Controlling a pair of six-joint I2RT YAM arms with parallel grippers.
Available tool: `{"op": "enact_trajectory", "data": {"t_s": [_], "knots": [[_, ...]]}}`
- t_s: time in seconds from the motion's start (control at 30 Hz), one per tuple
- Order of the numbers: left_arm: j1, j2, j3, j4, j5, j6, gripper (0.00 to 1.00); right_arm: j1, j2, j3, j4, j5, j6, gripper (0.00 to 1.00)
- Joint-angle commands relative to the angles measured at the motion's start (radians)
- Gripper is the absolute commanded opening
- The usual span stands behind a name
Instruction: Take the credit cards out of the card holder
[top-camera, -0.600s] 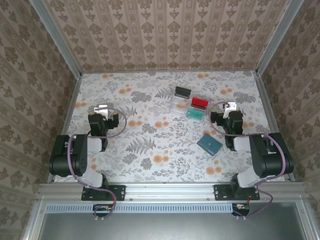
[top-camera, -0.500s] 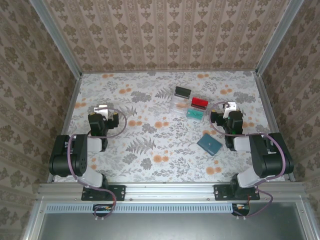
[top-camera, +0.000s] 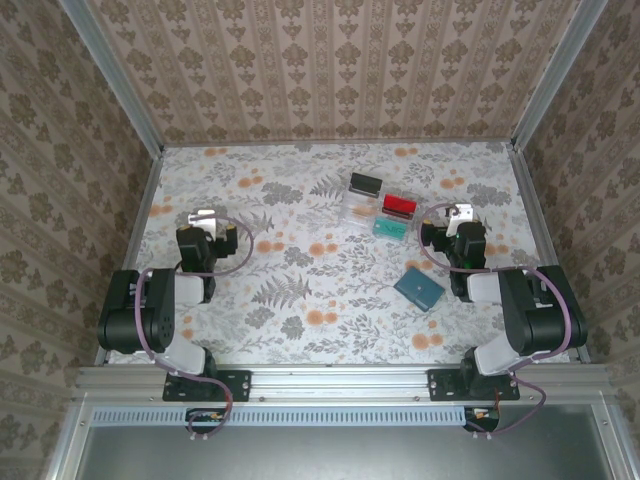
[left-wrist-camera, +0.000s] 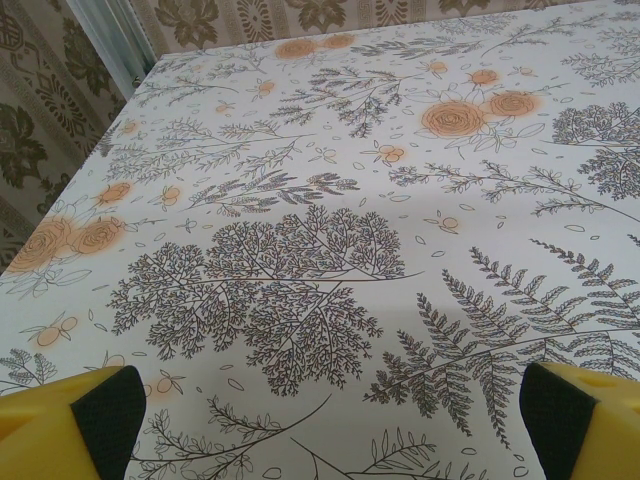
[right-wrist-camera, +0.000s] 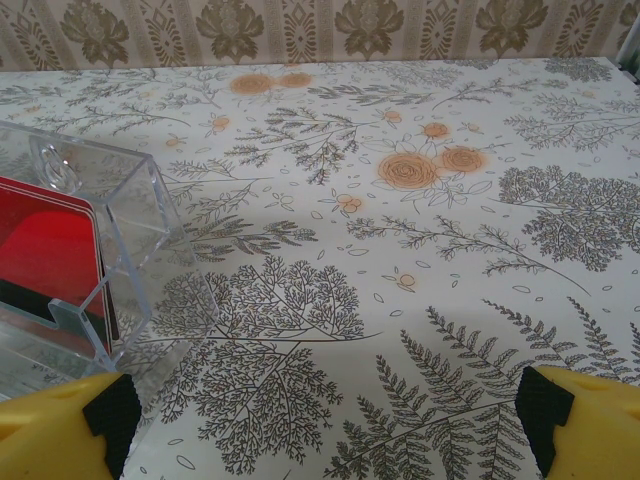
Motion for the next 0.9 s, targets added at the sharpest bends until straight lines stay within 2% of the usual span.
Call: {"op": "enact_trajectory", "data": {"t_s": [0.0, 0.23, 0.37, 0.5, 0.67, 0.87], "knots": [[0.007, -0.003, 0.019, 0.007, 0.016, -0.017, 1.0, -0.003, 0.003, 0.019, -0.011, -0.015, 0.0, 1.0], [0.004, -0.01, 0.012, 0.018, 0.053, 0.008, 1.0, -0.003, -0.022, 0.001, 0.006, 0.006, 0.006, 1.0], [0.004, -0.094, 0.007, -0.04, -0.031, -0.027, 1.0, -0.003, -0.153, -0.004, -0.084, 0.038, 0.018, 1.0], [0.001, -0.206, 0.071, -0.239, -0.108, -0.057, 1.0, -0.002, -0.316, 0.039, -0.292, 0.091, 0.06, 1.0], [-0.005, -0.32, 0.18, -0.522, -0.124, -0.134, 1.0, -0.002, -0.491, 0.153, -0.66, 0.155, 0.183, 1.0], [-0.011, -0.424, 0.355, -0.926, -0.072, -0.361, 1.0, -0.002, -0.577, 0.36, -1.198, 0.134, 0.433, 1.0]]}}
